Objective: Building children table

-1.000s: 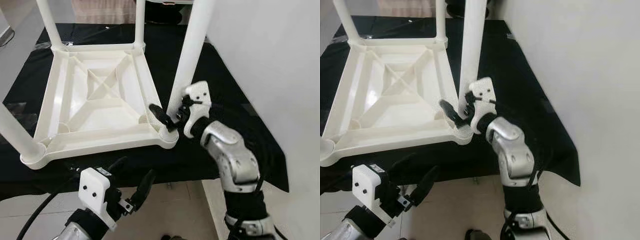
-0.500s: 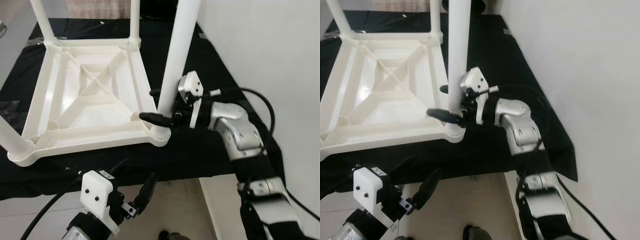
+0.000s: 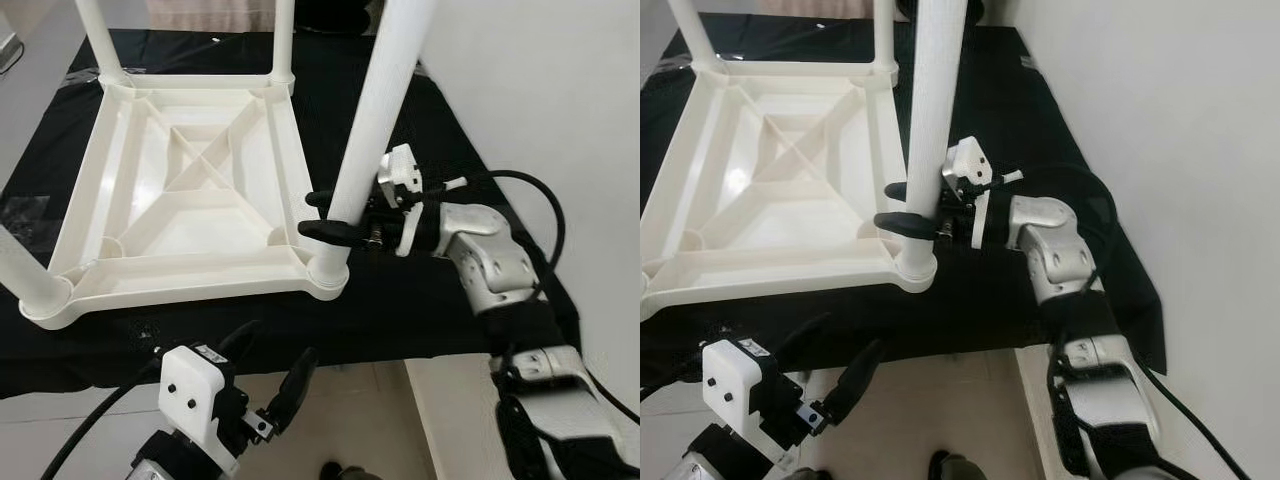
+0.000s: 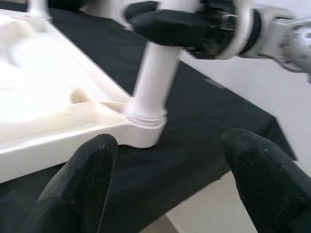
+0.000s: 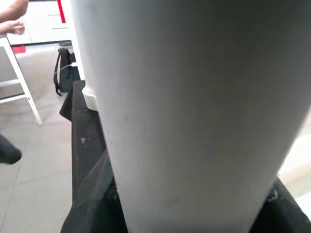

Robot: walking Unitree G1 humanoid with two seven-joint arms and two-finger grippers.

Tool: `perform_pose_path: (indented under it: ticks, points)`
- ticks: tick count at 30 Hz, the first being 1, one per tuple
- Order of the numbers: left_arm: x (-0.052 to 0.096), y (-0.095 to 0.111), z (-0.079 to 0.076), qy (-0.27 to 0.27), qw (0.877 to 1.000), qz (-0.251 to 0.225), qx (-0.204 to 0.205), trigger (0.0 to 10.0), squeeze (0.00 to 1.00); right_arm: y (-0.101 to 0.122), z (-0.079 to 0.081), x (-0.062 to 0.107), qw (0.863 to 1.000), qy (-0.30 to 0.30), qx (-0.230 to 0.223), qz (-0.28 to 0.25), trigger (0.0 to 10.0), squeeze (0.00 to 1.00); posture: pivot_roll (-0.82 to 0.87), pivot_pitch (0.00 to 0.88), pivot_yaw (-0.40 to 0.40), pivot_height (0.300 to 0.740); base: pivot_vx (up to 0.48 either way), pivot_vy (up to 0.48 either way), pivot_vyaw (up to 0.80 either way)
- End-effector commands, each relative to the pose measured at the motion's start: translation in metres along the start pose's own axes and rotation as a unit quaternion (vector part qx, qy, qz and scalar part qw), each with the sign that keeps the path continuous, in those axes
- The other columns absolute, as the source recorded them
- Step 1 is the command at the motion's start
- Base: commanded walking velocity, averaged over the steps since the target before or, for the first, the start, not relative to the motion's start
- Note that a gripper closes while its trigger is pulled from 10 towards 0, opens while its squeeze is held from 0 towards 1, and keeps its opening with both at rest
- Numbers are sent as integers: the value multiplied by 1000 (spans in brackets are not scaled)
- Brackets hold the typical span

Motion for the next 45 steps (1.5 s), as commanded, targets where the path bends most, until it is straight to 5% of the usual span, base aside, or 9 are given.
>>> perform_pose_path:
  ticks: [1, 5, 14, 18, 19, 29, 30, 41, 45]
  points:
    - [2, -4, 0, -1, 1000, 10, 8, 10000, 0, -33, -1, 13, 994, -74, -48, 69, 0, 0, 84, 233, -128, 740, 0, 0, 0]
    - [0, -3, 6, -1, 1000, 8, 5, 10000, 0, -68, 13, 45, 865, -438, -57, 236, 0, 0, 62, 235, -115, 740, 0, 0, 0]
    - [-6, -4, 9, -3, 1000, 4, 4, 10000, 0, -67, 28, 0, 888, -404, -83, 201, 0, 0, 72, 199, -124, 740, 0, 0, 0]
    - [-5, -3, 9, 1, 1000, 0, 1, 10000, 0, -62, 32, -8, 888, -395, -88, 218, 10000, 0, 68, 201, -128, 740, 0, 0, 0]
    - [-6, -2, 9, 2, 1000, -2, 0, 10000, 0, -60, 32, -11, 899, -373, -99, 205, 10000, 1000, 72, 204, -132, 740, 0, 0, 0]
    - [-5, -1, 7, -1, 1000, -2, 4, 10000, 0, -15, 11, -32, 973, -210, -52, 75, 10000, 851, 75, 213, -124, 740, 0, 0, 0]
    - [-5, -1, 6, -2, 1000, -1, 5, 10000, 0, -9, 16, -35, 991, -121, -20, 62, 10000, 0, 85, 218, -127, 740, 0, 0, 0]
    - [0, 0, 0, 0, 1000, 2, 7, 10000, 0, 11, -1, -42, 1000, 9, 0, 6, 10000, 0, 112, 242, -132, 740, 0, 0, 0]
    - [1, 0, -1, 0, 1000, 4, 8, 10000, 0, 14, -2, -42, 999, 45, -6, -11, 706, 0, 119, 247, -134, 740, 0, 0, 0]
Point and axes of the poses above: a point about 5 cm out from each wrist's last joint towards the gripper, its own x axis pointing back from the gripper into the wrist, its own y axis along the axis of the wrist's last joint, z = x × y, the point moved 4 cm from there along -x, pointing out of the wrist towards the gripper, and after that the axes turned 8 degrees about x, right-handed, at the moved point
